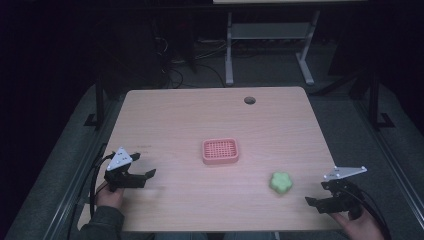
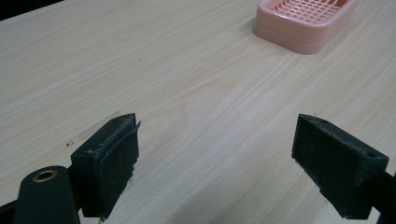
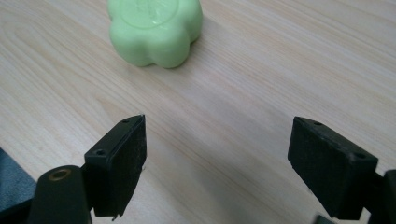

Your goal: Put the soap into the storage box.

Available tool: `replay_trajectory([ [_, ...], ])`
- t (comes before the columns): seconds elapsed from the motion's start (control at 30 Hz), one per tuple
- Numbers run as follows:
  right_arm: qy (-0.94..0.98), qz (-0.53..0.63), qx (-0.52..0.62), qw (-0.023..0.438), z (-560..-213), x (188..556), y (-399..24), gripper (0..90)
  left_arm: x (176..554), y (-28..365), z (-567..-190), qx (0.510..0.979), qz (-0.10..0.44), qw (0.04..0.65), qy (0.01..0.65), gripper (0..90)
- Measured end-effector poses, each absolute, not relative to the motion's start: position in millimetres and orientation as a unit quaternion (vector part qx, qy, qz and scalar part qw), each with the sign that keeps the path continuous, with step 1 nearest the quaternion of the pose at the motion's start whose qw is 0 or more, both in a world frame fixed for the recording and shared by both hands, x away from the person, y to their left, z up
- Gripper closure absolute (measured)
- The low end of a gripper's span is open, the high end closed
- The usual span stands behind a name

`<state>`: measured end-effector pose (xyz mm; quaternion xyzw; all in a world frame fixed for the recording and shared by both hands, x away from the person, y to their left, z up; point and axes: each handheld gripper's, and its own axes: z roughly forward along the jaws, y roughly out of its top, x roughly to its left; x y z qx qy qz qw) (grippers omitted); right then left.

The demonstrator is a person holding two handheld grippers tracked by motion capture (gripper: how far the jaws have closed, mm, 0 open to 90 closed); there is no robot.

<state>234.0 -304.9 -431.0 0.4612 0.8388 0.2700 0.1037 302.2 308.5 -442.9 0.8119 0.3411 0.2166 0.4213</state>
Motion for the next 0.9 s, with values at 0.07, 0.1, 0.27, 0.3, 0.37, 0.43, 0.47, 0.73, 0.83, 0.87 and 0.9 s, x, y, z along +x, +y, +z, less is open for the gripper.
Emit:
replay_trajectory([
  [0.07,0.842,0.269,0.455,0.107,-430,235,-302,19.1,302,308,-443,0.81,0.216,0.423,0.345,14.4],
  [0.1,0.844,0.269,0.452,0.106,-429,236,-300,19.1,302,308,-443,0.81,0.217,0.423,0.345,14.4],
  [0.27,0.852,0.263,0.441,0.1,-428,241,-293,19.1,303,309,-443,0.811,0.219,0.42,0.344,14.4],
  [0.3,0.853,0.261,0.44,0.099,-428,242,-292,19.1,303,309,-443,0.811,0.219,0.42,0.344,14.4],
  [0.37,0.855,0.258,0.44,0.096,-427,242,-289,19.0,302,309,-443,0.811,0.218,0.421,0.344,14.4],
  [0.43,0.857,0.257,0.436,0.095,-426,243,-288,19.0,302,309,-443,0.81,0.217,0.421,0.344,14.4],
  [0.47,0.858,0.256,0.434,0.095,-426,243,-287,19.0,302,309,-443,0.811,0.218,0.421,0.343,14.4],
  [0.73,0.865,0.248,0.426,0.092,-419,247,-282,18.8,302,310,-442,0.813,0.218,0.419,0.341,14.4],
  [0.83,0.869,0.244,0.42,0.092,-414,250,-279,18.7,302,310,-442,0.813,0.219,0.419,0.34,14.4],
  [0.87,0.87,0.242,0.419,0.092,-413,251,-278,18.7,301,310,-442,0.812,0.218,0.42,0.341,14.4],
  [0.9,0.873,0.24,0.414,0.093,-410,253,-275,18.7,301,310,-442,0.812,0.218,0.42,0.341,14.4],
])
